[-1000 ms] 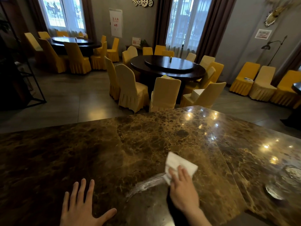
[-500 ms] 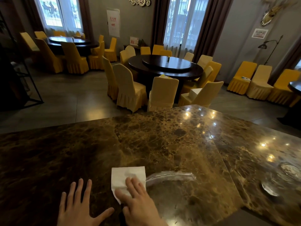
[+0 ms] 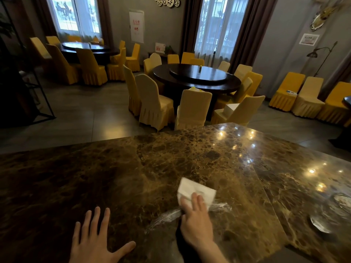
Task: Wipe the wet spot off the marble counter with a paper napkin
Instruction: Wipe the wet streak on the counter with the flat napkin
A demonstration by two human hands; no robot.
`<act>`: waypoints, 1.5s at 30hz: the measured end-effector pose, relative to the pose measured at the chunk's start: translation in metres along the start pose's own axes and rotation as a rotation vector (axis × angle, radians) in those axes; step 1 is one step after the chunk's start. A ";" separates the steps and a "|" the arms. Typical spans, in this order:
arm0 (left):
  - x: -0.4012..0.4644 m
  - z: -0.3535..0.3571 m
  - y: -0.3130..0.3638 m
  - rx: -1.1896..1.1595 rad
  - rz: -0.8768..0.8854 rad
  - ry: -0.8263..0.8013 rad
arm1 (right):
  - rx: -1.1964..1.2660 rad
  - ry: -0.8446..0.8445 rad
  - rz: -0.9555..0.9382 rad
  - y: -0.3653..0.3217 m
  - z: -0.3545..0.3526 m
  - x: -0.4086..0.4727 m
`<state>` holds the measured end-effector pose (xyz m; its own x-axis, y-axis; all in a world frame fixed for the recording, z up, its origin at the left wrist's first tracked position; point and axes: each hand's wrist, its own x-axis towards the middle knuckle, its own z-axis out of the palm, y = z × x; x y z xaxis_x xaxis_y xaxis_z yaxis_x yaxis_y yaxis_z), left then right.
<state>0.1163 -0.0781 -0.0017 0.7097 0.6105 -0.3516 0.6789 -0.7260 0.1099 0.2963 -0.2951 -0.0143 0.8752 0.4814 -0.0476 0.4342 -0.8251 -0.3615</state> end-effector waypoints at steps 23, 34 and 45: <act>0.001 0.005 -0.001 0.012 -0.017 0.050 | 0.058 -0.046 -0.213 -0.036 0.005 -0.018; 0.006 0.014 -0.005 -0.007 0.008 0.195 | 0.061 0.037 -0.016 0.024 -0.016 -0.016; 0.005 0.005 0.000 0.010 -0.024 0.054 | 0.066 0.031 0.064 0.030 -0.009 -0.001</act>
<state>0.1186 -0.0769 -0.0082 0.7025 0.6438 -0.3035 0.6942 -0.7138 0.0928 0.3104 -0.3231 -0.0162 0.9071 0.4186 -0.0444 0.3634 -0.8319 -0.4195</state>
